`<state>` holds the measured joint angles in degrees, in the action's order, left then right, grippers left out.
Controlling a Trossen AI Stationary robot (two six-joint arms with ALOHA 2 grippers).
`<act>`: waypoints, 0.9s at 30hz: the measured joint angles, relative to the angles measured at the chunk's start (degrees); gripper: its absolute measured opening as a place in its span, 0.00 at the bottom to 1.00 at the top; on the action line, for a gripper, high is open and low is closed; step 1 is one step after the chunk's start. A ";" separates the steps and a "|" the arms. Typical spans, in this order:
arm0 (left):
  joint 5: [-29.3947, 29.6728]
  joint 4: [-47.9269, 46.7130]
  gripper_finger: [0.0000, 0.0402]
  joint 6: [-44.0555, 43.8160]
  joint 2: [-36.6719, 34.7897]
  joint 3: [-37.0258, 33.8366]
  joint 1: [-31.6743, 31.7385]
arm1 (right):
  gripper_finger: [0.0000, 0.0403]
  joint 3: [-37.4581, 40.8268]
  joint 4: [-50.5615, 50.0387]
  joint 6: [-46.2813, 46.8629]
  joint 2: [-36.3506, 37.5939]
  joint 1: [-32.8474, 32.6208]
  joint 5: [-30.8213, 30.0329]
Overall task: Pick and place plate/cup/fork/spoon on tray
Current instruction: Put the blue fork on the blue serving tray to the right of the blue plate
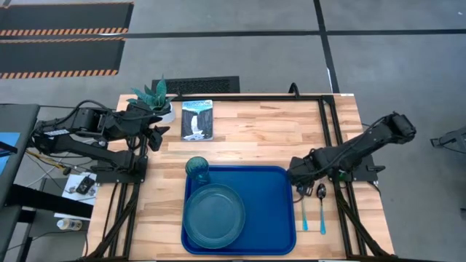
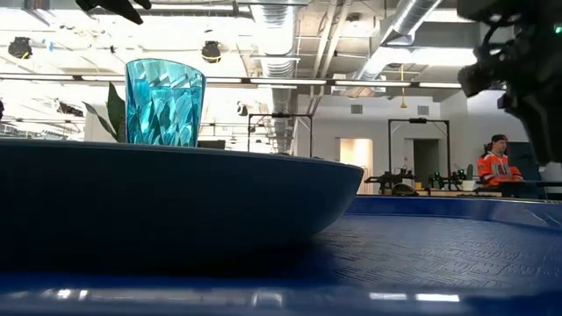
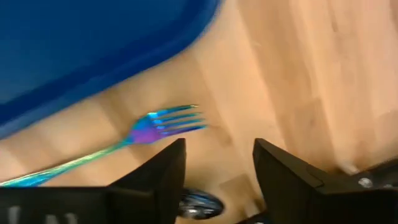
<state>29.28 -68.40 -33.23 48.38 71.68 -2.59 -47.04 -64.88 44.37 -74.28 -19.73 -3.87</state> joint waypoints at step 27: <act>0.11 -0.22 0.53 0.03 -0.01 0.00 -0.01 | 0.64 9.06 14.20 -14.53 0.05 4.83 5.24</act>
<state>29.39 -68.62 -33.21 48.37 71.68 -2.60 -37.99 -50.68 29.84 -74.24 -14.90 1.37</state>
